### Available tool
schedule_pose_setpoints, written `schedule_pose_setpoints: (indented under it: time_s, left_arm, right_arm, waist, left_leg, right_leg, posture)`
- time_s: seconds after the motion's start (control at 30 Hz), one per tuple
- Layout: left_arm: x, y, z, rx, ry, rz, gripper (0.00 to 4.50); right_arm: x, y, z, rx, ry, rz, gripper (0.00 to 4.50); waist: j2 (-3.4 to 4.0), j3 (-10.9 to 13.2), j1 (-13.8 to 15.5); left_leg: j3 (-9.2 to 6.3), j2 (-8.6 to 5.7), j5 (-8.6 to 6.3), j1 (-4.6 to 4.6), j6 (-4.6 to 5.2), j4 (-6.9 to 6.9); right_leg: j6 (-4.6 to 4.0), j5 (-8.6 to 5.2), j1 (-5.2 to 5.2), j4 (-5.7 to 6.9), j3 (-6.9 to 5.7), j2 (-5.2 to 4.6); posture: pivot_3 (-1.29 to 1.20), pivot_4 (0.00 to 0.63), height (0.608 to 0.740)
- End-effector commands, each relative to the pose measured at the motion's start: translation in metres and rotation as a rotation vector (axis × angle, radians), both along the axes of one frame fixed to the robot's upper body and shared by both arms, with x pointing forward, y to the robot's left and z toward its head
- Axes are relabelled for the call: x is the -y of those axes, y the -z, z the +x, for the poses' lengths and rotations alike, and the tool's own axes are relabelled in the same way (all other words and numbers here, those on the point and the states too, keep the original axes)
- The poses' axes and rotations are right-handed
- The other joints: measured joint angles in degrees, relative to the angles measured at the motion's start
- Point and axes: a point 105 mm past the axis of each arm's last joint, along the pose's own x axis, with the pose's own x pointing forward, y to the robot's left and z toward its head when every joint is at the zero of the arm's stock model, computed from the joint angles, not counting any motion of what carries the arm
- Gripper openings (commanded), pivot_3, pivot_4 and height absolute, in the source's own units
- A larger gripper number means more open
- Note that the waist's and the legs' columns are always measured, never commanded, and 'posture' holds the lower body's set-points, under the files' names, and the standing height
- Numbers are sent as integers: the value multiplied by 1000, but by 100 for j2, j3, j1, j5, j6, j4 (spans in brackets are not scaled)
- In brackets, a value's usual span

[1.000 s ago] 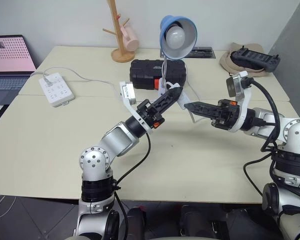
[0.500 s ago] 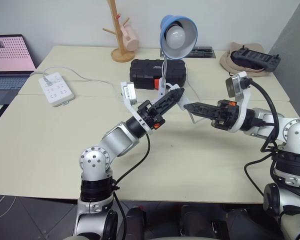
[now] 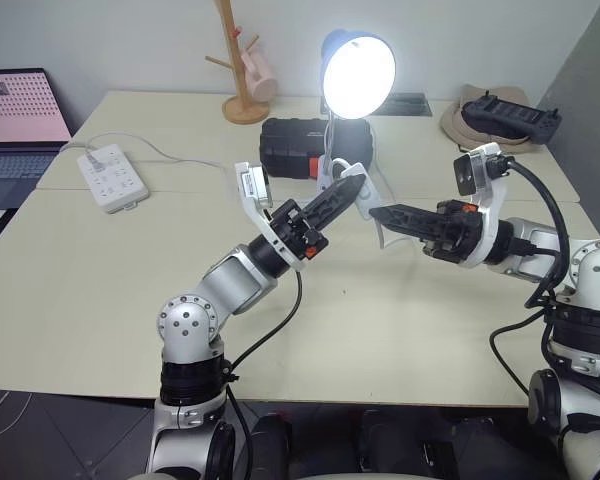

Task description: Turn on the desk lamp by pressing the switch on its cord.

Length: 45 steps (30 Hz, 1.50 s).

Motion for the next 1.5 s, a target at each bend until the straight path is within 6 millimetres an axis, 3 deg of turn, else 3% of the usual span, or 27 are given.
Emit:
schedule_pose_setpoints:
  time_s: [0.03, 0.07, 0.33, 0.53, 0.63, 0.73, 0.8, 1.03, 1.2, 1.27, 1.5]
  left_arm:
    - [-3, -8, -4, 36, -7, -7, 860]
    - [-4, -8, -6, 40, -3, -6, 1208]
    - [-22, 4, -7, 52, -25, 98, 2658]
    - [-73, 21, -2, 162, -112, 415, 3921]
    - [-97, 15, 6, 265, -173, 584, 4439]
    - [-107, 20, 8, 388, -176, 843, 4475]
    - [-110, 25, 7, 437, -158, 928, 4475]
    - [-106, 23, 0, 565, -105, 1035, 4475]
    - [-107, 29, -3, 587, -66, 1091, 4475]
    - [-110, 29, -3, 592, -67, 1107, 4500]
    - [-115, 30, -1, 598, -55, 1131, 4500]
  right_arm:
    - [1, -9, -3, 46, 7, -6, 386]
    - [1, -9, -3, 46, 8, -7, 386]
    - [0, -10, 6, 63, 42, -22, 386]
    - [2, -6, 31, 159, 181, -159, 386]
    - [-4, 12, 41, 281, 213, -370, 386]
    - [-9, 43, 50, 472, 207, -646, 386]
    - [-10, 59, 57, 556, 202, -761, 386]
    - [-17, 111, 75, 707, 138, -1009, 386]
    - [-15, 128, 78, 707, 99, -1043, 386]
    - [-16, 129, 77, 717, 85, -1039, 1088]
    - [-15, 115, 70, 705, 77, -976, 2462]
  waist:
    - [0, 0, 0]
    - [0, 0, 1]
    - [1, 1, -5]
    - [10, 6, -31]
    - [13, 10, -26]
    - [11, 13, -14]
    - [12, 13, -16]
    - [2, 24, -20]
    - [1, 23, -21]
    - [1, 23, -23]
    - [2, 24, -23]
  left_leg:
    - [0, 0, 0, 0, 0, 0]
    - [0, 0, 0, 0, 0, 0]
    - [0, 3, 0, 0, 0, -2]
    - [6, 9, 0, 0, 1, -9]
    - [8, 9, 0, -2, 1, -14]
    - [8, 9, 0, -11, 1, -17]
    - [14, 8, 0, -12, -1, -26]
    - [8, 16, 6, -17, -11, -39]
    - [6, 16, 10, -12, -19, -46]
    - [1, 16, 8, -9, -14, -46]
    - [-9, 16, 6, -10, -11, -47]
  right_leg:
    - [0, 0, 0, 0, 0, 0]
    - [0, 0, 0, 0, 0, 0]
    - [0, 0, -2, 0, 1, 3]
    - [-2, 1, -15, 1, 6, 12]
    - [-2, 1, -18, -1, 7, 13]
    - [-2, 1, -31, -4, 5, 13]
    - [-2, 1, -38, -8, 10, 11]
    - [-3, 1, -55, -9, 20, 3]
    - [-3, 1, -52, -7, 21, 0]
    - [-4, 2, -51, -6, 20, 1]
    - [-7, 4, -51, -3, 16, 0]
  posture:
    - [0, 150, 740]
    - [0, 150, 740]
    - [0, 150, 740]
    - [0, 150, 740]
    - [0, 150, 740]
    - [0, 150, 740]
    - [0, 150, 740]
    - [0, 150, 740]
    - [0, 150, 740]
    - [0, 150, 740]
    - [0, 150, 740]
